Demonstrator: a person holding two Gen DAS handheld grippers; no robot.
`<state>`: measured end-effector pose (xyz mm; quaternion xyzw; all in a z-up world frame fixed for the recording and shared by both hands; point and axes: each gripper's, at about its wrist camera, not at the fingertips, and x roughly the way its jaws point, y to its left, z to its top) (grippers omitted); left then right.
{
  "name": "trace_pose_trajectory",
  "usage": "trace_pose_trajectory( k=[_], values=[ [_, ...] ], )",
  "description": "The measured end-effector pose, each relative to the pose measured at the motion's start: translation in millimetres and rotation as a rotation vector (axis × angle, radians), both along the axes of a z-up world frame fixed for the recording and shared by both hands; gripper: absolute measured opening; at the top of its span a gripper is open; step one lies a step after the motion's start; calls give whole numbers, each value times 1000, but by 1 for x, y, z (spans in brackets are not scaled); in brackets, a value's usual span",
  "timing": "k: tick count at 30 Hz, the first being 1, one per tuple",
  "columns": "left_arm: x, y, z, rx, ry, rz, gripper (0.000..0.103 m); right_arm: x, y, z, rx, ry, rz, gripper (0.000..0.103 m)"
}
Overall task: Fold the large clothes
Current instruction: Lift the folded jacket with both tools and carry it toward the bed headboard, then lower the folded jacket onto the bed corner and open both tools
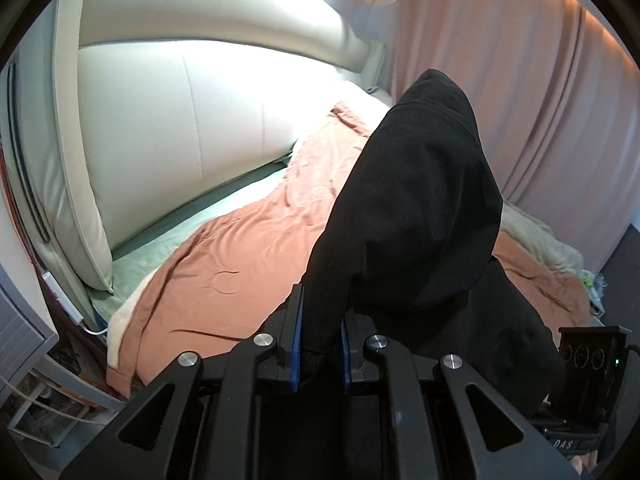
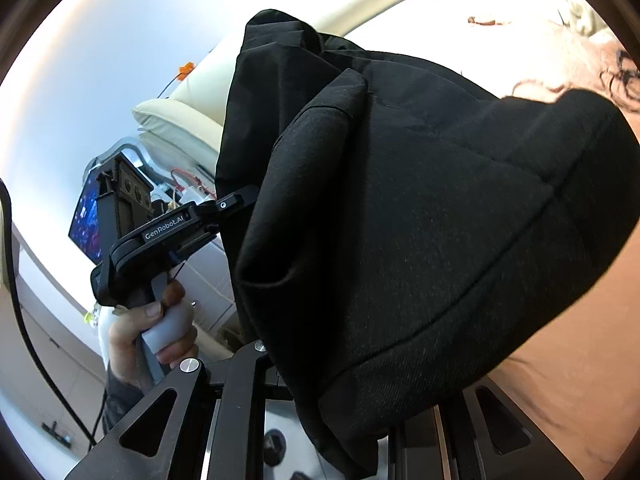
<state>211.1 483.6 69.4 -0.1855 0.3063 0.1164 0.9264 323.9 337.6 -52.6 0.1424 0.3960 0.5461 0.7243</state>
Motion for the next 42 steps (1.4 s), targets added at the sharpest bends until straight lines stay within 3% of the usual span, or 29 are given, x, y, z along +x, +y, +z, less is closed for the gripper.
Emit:
trace_pose_trajectory(
  k=[7,15,18,22,24,25,26,28,30,32,35,38,42],
  values=[
    [32,29,-35,24,67,17,16,35,15,-51,16,84,-11,20],
    [79,30,-84,82,143,12,16,85,-30,-109,-18,133,-71,20],
    [90,26,-95,130,156,18,16,93,-37,-118,-24,133,-85,20],
    [103,33,-107,138,174,47,16,102,-46,-128,-33,142,-109,19],
    [109,36,-114,158,195,49,18,106,-46,-131,-91,107,-137,20],
    [112,39,-121,165,218,52,19,110,-45,-135,-179,78,-175,29],
    [112,40,-126,167,240,60,19,116,-45,-145,-282,73,-215,39],
    [107,43,-131,162,254,83,19,124,-52,-163,-357,117,-238,42],
    [98,45,-136,133,254,82,19,127,-71,-174,-353,136,-241,46],
    [87,44,-139,137,267,89,19,127,-86,-177,-364,123,-262,60],
    [70,37,-139,120,256,87,19,134,-108,-182,-403,130,-286,60],
    [53,26,-138,109,246,79,19,138,-134,-183,-375,165,-285,60],
    [33,8,-140,74,235,61,19,135,-149,-161,-372,153,-291,60]
  ],
)
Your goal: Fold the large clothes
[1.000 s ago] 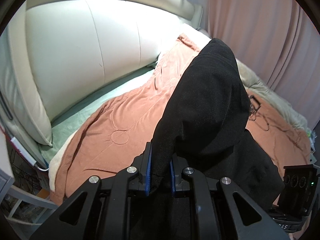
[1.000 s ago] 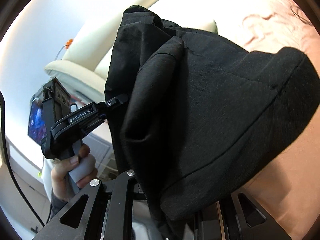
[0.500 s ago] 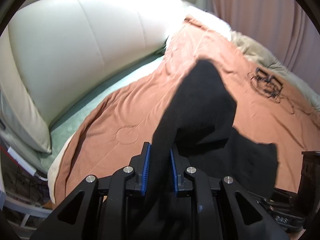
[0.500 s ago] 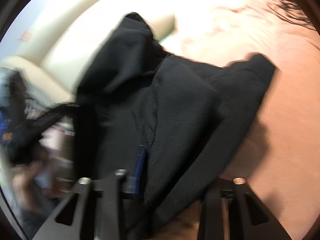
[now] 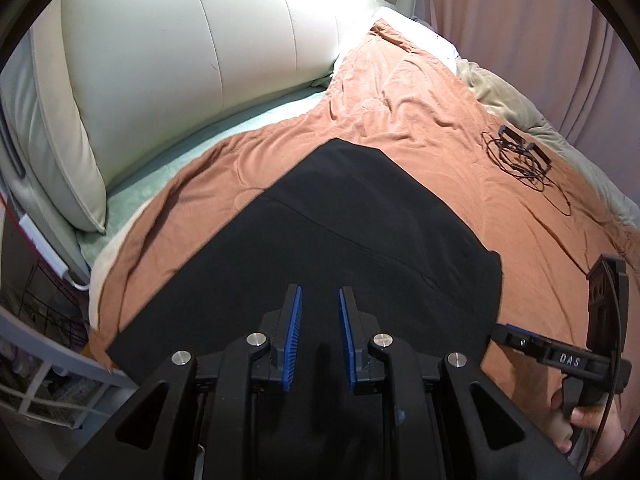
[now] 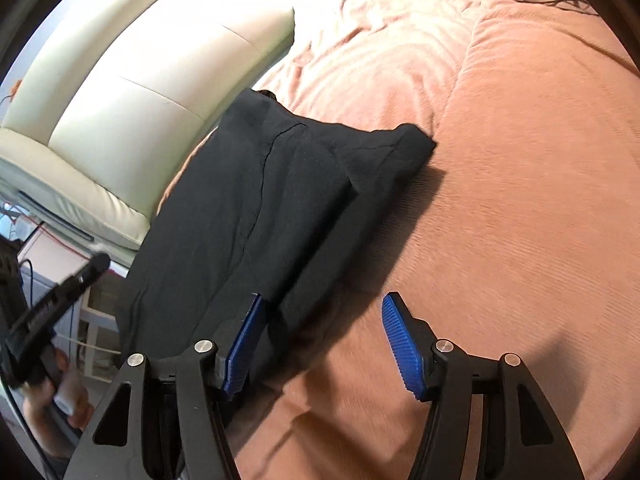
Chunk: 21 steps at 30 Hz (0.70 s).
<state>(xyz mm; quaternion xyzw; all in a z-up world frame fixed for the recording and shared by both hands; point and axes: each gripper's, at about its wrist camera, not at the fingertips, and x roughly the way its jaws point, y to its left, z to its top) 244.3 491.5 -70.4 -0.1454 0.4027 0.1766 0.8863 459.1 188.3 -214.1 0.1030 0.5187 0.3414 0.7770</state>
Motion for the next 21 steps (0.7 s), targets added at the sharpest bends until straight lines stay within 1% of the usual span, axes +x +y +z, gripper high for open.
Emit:
trace_pose_trajectory(
  k=[1,3,4,5,6,8,9,10,11,12,15,16,17,19,21],
  values=[
    [-5,-6,1,-6,-4,4,20,-8,7,9,2,-4,2,60],
    [-14,-16,4,-14,-18,14,22,-15,2,19,8,-15,3,60],
    [-18,-22,5,-17,-21,15,22,-24,1,35,17,-23,5,61],
    [-21,-29,7,-12,-20,14,22,-35,15,40,17,-30,7,61],
    [-24,-34,9,-3,-19,12,22,-36,11,46,16,-38,7,62],
    [-30,-50,16,16,-30,7,34,-39,-5,58,15,-66,8,67],
    [-35,-59,21,13,-51,1,54,-46,-9,66,12,-84,8,69],
    [-39,-64,25,9,-68,-1,76,-53,6,74,11,-95,8,71],
    [-44,-72,32,9,-94,-1,84,-56,0,82,14,-107,10,72],
    [-48,-80,38,18,-110,0,87,-62,2,88,16,-116,13,73],
    [-56,-100,49,39,-114,4,87,-78,5,110,7,-164,8,85],
    [-60,-106,52,34,-119,8,88,-83,3,120,-18,-189,-1,95],
    [-65,-113,56,23,-132,2,89,-87,-2,125,-36,-205,-9,103],
    [-72,-126,62,17,-150,-7,103,-96,-10,136,-33,-229,-8,103],
    [-79,-140,67,29,-167,-15,103,-103,-17,144,-40,-240,-4,103]
  ],
)
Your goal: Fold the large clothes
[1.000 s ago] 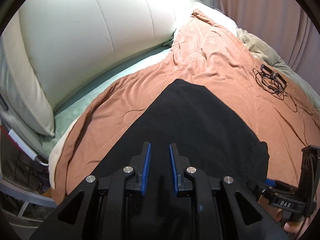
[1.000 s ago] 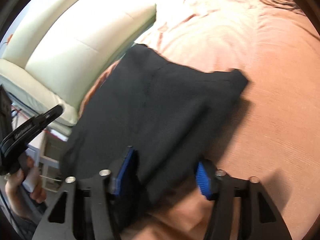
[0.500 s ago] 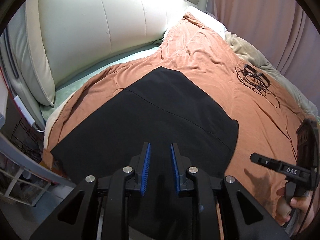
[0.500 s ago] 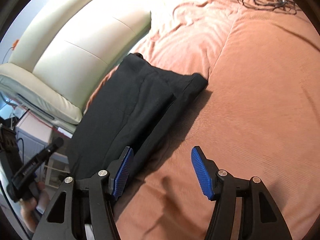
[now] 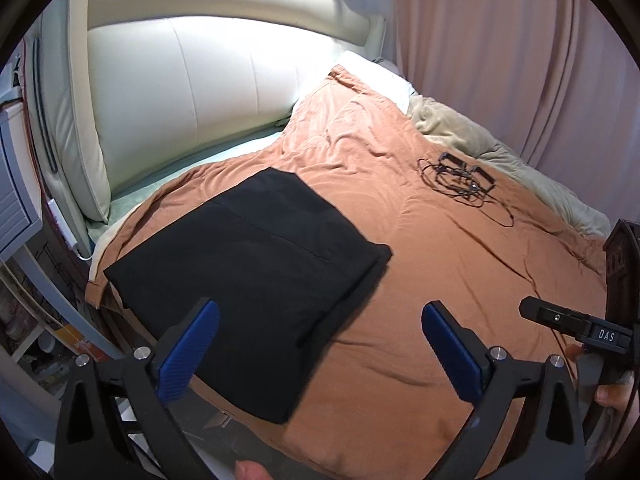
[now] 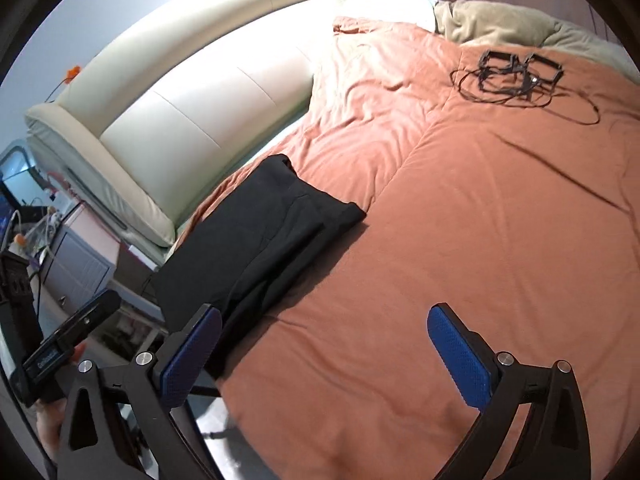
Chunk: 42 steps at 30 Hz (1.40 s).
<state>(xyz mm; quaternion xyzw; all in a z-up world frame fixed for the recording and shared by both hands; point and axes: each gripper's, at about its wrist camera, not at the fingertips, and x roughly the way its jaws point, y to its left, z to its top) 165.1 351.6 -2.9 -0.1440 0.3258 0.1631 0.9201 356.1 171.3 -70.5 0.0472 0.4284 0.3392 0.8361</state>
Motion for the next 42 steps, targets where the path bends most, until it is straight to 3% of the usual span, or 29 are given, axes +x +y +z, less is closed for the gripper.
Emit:
trace_pose_trajectory(
  k=[20,42],
  values=[
    [-67,-132,28,68,-50,-120,103,-87,-120,65,-16,-158,-25,103],
    [-153,-234,36,81,-174,-205,103,-227,-265,61,-60,-347,-227,103]
  ],
)
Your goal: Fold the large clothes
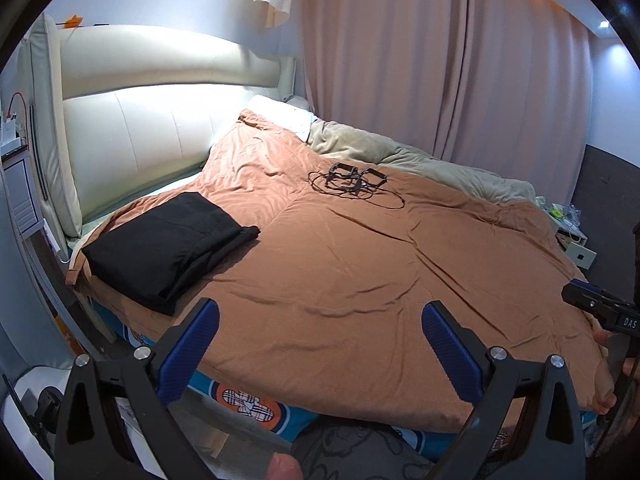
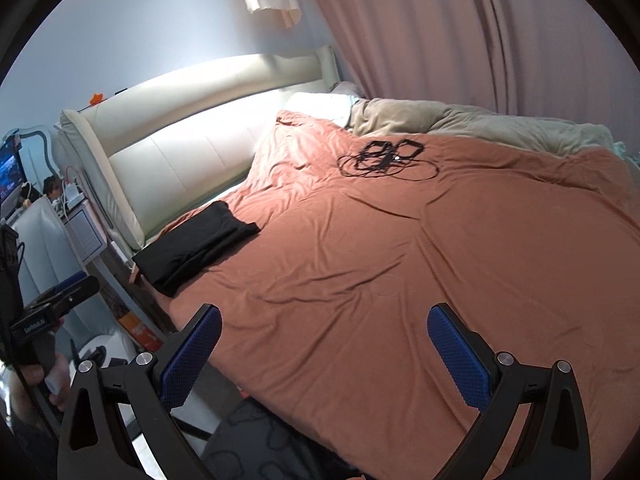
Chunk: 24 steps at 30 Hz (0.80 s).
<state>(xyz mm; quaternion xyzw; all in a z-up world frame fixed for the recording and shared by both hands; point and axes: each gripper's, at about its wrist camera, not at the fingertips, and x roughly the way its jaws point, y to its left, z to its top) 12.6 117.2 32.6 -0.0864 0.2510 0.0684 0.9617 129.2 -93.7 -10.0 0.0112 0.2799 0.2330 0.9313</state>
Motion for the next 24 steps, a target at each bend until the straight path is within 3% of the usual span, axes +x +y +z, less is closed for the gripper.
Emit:
trace_pose_trajectory(
  k=[12,24],
  values=[
    [-51,-50,-2,32,-67,-39,103,-82,-56,1,9,-73,-82,103],
    [-81,-70,-8,45,-99,-89,103,-128,-78,-4,-6,-139,-155,103]
  ],
)
